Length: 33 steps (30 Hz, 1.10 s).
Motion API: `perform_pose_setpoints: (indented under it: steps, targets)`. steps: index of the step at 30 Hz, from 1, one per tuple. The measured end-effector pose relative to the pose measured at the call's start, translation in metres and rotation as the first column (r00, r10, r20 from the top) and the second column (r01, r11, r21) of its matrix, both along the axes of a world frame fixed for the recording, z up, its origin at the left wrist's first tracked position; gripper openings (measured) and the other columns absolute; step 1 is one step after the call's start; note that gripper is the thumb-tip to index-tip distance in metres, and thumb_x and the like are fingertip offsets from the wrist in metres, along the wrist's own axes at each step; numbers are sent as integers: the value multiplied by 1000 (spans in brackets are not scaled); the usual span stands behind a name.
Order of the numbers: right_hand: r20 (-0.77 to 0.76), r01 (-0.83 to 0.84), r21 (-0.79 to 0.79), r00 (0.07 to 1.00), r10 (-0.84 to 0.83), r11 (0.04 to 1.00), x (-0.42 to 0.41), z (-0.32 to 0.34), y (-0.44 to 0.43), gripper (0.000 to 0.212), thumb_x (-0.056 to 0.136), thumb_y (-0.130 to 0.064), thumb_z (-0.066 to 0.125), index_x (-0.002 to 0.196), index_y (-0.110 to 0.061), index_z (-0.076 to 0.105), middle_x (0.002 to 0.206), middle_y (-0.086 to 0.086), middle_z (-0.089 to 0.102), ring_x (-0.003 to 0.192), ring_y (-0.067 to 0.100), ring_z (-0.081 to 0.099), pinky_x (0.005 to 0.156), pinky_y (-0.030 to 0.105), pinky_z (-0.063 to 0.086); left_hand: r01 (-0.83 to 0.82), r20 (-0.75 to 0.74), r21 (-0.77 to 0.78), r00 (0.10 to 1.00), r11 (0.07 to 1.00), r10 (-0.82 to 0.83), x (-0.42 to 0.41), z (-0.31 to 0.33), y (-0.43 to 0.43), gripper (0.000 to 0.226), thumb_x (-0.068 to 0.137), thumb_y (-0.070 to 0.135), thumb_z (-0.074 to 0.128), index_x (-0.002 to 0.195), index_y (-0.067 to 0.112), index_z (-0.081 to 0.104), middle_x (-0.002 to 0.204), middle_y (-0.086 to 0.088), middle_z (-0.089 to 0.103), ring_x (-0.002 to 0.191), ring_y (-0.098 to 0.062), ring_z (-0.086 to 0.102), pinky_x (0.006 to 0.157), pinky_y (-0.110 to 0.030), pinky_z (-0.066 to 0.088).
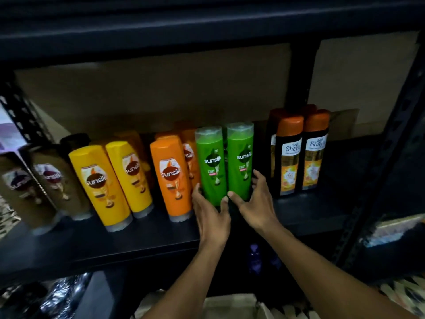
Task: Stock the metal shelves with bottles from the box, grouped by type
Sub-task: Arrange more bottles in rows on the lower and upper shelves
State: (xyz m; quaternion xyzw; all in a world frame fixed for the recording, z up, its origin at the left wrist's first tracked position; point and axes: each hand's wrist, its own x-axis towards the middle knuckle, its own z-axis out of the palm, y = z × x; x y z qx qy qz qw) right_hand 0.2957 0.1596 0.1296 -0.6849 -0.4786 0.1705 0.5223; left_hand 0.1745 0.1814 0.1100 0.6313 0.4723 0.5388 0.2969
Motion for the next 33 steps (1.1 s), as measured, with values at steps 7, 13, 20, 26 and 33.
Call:
perform_pose_setpoints:
  steps: [7, 13, 20, 26, 33]
  targets:
    - [36, 23, 37, 999, -24, 999, 4, -6, 21, 78, 75, -36, 85, 137, -23, 40, 129, -1, 58, 116, 20, 58, 98, 39, 50, -47, 9, -16, 999, 999, 47, 8, 1, 22, 74, 89, 20, 78, 148, 14, 34, 146, -9, 50, 134, -24, 50, 112, -44, 44]
    - [104, 94, 47, 990, -98, 994, 4, -8, 7, 71, 75, -39, 85, 131, -22, 44, 123, -1, 61, 110, 20, 59, 91, 33, 49, -42, -154, -28, 987, 999, 37, 2, 3, 17, 50, 93, 22, 73, 135, 6, 50, 132, -14, 53, 125, -30, 49, 108, -43, 41]
    - [184, 138, -2, 974, -135, 990, 27, -4, -55, 74, 77, -47, 81, 135, -23, 41, 125, 3, 64, 112, 28, 61, 93, 41, 52, 125, -202, -17, 971, 992, -126, -12, 8, -13, 48, 93, 25, 73, 134, 13, 51, 128, -5, 65, 115, -20, 61, 95, -30, 48]
    - [174, 241, -29, 957, -233, 970, 72, 2, -98, 70, 80, -44, 80, 135, -22, 43, 125, 5, 63, 112, 30, 61, 94, 40, 51, 206, -273, -55, 938, 977, -213, 20, 15, -39, 52, 90, 37, 75, 131, 13, 53, 122, -4, 70, 110, -22, 67, 92, -36, 55]
    - [181, 344, -21, 925, -335, 939, 112, 3, -111, 68, 85, -36, 78, 139, -16, 42, 130, 10, 60, 116, 35, 59, 91, 39, 46, 310, -241, -79, 916, 947, -320, 88, 17, -57, 47, 90, 37, 76, 126, 15, 55, 114, -1, 72, 103, -17, 68, 89, -33, 54]
